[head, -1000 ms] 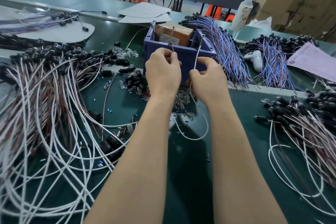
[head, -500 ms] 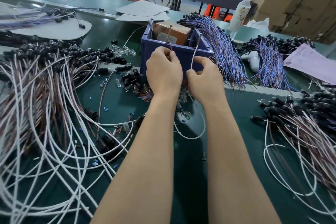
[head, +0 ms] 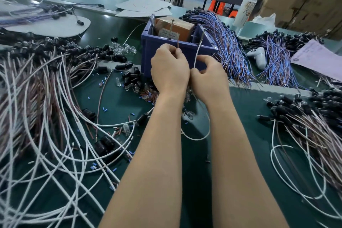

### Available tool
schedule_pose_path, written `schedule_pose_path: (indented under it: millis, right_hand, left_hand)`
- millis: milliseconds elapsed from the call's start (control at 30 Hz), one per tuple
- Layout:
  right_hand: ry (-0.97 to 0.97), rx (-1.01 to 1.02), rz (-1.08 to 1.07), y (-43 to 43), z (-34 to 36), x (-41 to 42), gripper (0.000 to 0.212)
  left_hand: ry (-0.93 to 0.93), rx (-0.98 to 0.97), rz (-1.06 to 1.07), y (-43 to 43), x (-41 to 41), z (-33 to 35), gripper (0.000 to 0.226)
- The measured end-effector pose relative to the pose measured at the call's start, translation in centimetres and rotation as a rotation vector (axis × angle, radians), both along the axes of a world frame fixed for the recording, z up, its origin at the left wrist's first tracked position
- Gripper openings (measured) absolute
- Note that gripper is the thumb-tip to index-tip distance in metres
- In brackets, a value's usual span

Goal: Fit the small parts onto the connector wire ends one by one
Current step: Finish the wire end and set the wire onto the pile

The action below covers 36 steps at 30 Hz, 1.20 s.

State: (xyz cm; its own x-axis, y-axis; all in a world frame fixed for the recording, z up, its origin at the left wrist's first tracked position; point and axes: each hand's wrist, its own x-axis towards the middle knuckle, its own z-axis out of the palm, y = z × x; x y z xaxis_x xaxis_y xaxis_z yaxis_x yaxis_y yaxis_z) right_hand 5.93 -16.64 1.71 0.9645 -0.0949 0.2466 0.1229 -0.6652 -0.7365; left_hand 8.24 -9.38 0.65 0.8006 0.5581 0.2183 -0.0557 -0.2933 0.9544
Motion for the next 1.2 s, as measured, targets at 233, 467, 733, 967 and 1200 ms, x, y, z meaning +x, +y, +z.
schedule_pose_path:
  millis: [233,467,733,967,1200]
  right_hand:
    - [-0.007,-0.001,0.008,0.1,0.3,-0.4,0.042]
    - [-0.004,0.003,0.012,0.1,0.4,-0.3,0.042]
    - [0.004,0.005,0.016,0.0,0.2,-0.2,0.04]
    - [0.002,-0.015,0.008,0.0,0.1,-0.2,0.04]
    - [0.009,-0.012,-0.005,-0.1,0.0,0.0,0.039]
  left_hand:
    - [-0.033,-0.051,0.016,0.1,-0.4,0.0,0.018]
    - [-0.093,-0.067,0.071,-0.4,-0.6,-0.2,0.015]
    - [-0.103,-0.122,0.094,-0.3,-0.3,-0.5,0.012]
    - [-0.129,-0.148,0.11,-0.4,-0.3,-0.7,0.011]
    - [-0.191,-0.143,0.157,-1.1,-0.9,-0.9,0.012]
